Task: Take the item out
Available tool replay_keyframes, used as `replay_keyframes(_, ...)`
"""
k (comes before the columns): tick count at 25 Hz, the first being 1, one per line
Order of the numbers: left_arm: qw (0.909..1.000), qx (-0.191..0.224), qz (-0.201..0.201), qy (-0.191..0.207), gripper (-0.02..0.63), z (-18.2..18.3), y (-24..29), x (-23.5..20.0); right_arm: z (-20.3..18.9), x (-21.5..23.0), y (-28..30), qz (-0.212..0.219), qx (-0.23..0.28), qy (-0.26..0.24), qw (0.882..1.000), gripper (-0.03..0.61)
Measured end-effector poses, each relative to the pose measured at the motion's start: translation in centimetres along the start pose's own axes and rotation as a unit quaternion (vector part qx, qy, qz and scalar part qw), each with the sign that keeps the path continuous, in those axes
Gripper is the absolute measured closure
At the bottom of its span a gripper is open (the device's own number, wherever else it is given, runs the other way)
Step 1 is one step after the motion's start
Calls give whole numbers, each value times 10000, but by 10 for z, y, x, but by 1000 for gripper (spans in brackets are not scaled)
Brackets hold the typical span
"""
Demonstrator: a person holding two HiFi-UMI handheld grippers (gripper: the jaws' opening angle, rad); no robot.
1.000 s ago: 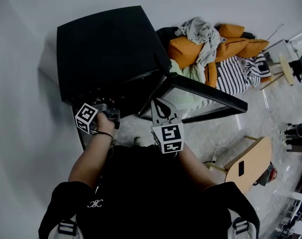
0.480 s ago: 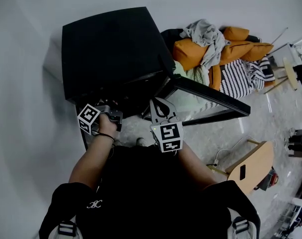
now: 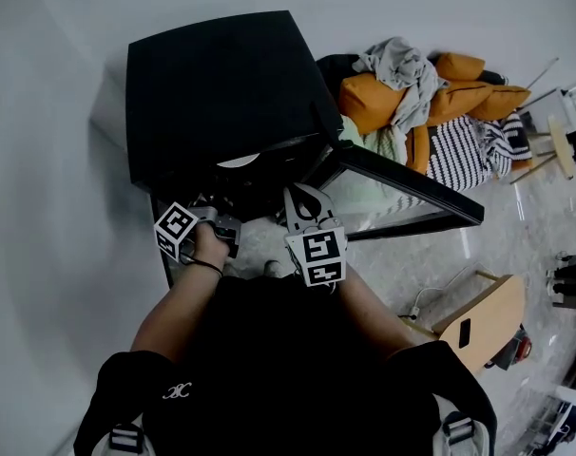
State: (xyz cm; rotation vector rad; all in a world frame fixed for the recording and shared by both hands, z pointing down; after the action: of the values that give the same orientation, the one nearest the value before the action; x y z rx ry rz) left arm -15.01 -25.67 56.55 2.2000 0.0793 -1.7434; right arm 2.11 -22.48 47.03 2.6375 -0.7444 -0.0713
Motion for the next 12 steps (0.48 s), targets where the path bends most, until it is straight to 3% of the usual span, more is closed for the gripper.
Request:
replay_keyframes(5, 9999, -101, 14, 3, 569, -11, -12, 0, -4, -10, 11, 157, -98, -223, 9996, 571)
replay_keyframes(12, 9997, -243, 34, -15, 569, -20, -29, -2, -6, -25, 31, 284, -157, 287, 9991, 571)
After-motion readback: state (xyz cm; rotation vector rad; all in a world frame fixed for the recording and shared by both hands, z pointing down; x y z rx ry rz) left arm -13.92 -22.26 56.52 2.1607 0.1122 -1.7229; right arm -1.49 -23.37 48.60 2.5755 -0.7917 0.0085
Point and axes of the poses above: the fingertips, and each gripper's own axes: y forward along the fingers, x to its right, z out of its top, the point moved 1 cm from there along -y, backward along the fingers, and after that the axes turned 9 degrees about y, right-handed, at the moved point
